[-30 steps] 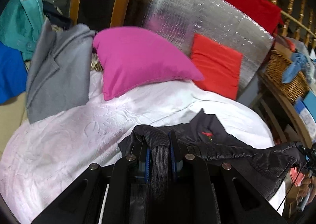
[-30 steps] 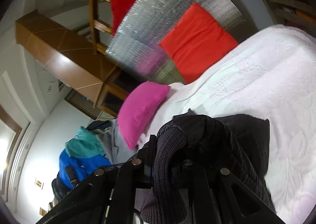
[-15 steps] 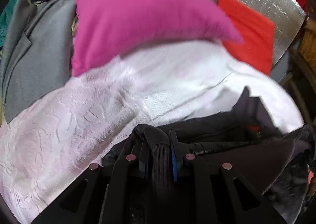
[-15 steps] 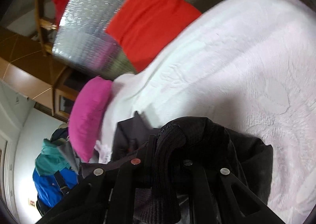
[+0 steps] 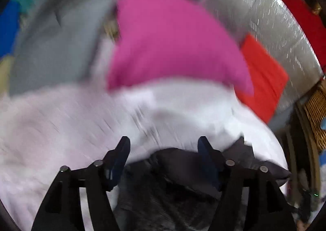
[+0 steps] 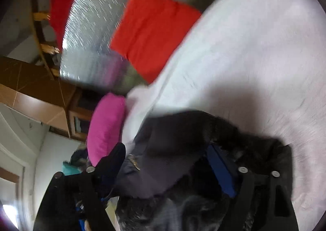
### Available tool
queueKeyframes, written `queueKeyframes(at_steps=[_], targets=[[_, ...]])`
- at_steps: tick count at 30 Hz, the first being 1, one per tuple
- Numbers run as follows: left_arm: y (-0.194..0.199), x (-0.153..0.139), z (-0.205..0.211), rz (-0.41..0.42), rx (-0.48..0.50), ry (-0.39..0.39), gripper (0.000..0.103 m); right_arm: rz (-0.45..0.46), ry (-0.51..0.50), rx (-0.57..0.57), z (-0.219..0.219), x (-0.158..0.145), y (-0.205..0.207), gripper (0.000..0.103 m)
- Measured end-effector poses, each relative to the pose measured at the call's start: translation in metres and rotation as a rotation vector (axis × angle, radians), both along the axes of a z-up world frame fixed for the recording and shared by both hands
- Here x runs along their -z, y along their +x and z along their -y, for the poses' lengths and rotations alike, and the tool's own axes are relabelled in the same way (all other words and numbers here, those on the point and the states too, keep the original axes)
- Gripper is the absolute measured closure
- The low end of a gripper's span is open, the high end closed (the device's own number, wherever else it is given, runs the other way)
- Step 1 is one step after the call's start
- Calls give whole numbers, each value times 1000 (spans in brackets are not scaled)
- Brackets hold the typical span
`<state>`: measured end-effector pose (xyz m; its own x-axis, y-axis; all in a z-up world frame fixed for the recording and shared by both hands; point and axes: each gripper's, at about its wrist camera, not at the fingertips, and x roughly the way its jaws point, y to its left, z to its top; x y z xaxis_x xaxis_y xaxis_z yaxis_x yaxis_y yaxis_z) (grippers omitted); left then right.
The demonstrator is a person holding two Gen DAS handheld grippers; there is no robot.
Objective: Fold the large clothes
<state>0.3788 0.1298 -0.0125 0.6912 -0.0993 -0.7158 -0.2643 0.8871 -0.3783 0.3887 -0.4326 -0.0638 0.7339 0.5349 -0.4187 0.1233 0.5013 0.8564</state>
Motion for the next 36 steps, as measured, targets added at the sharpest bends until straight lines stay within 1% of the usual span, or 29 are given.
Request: queueKeyframes(at_steps=[1,2,3,4,5,6,7,9,10,12,15,17,19,20,21,22,23,24,25,27,28,29,30,31,32,34,35,36], targets=[[-9,-12,0,32,4,38,33,12,-26,0,-1,-8,-5,17],[-16,-18,2,47,18,54,33,26,-61,-9,-3,-16,-9,17],[-23,-22,7,66,47,74,32,45,-106,-36,-10,-24,-13,17],[-32,-24,18,77,108,119,32,54,-146,-70,-17,-29,-15,17],[-37,-21,28,74,158,160,31,52,-206,-102,-25,-32,-18,17],[-42,-16,41,69,224,215,31,34,-311,-125,-34,-33,-20,17],[-46,-7,53,67,285,272,31,24,-379,-140,-40,-32,-20,17],[-44,10,68,39,342,352,31,-24,-509,-158,-45,-20,-17,17],[-40,19,71,17,350,367,31,-54,-550,-161,-43,-12,-15,17],[-24,37,68,-39,357,340,31,-81,-571,-183,-40,0,-6,17],[0,52,62,-89,337,323,31,-77,-631,-204,-38,6,6,17],[12,60,62,-118,344,303,31,-90,-635,-229,-37,13,17,17],[23,67,65,-144,373,273,31,-126,-647,-275,-38,25,32,17],[27,71,68,-153,378,273,31,-128,-640,-293,-39,29,35,17],[30,75,69,-155,375,281,48,-122,-626,-321,-41,31,38,25],[31,77,70,-155,368,294,66,-123,-650,-332,-44,30,39,53],[34,79,70,-171,369,295,85,-131,-679,-326,-44,28,39,67],[34,77,70,-162,359,291,89,-122,-687,-319,-41,20,36,84],[32,73,68,-143,343,296,90,-98,-702,-304,-40,10,31,90],[32,71,63,-110,302,313,90,-28,-726,-240,-31,-10,22,92],[35,77,61,-131,284,309,90,-55,-711,-211,-24,-5,26,92],[42,91,59,-178,278,277,89,-105,-677,-194,-17,7,31,92],[45,97,59,-185,267,264,87,-155,-674,-190,-17,25,36,92],[45,97,62,-170,259,283,85,-169,-676,-184,-20,34,37,91],[45,96,65,-166,248,319,80,-176,-662,-167,-20,41,36,91],[46,95,69,-184,234,360,68,-194,-603,-114,-12,44,30,85],[44,93,69,-183,214,380,59,-207,-595,-107,-10,44,29,81],[42,90,69,-176,201,381,54,-222,-599,-100,-8,40,24,70]])
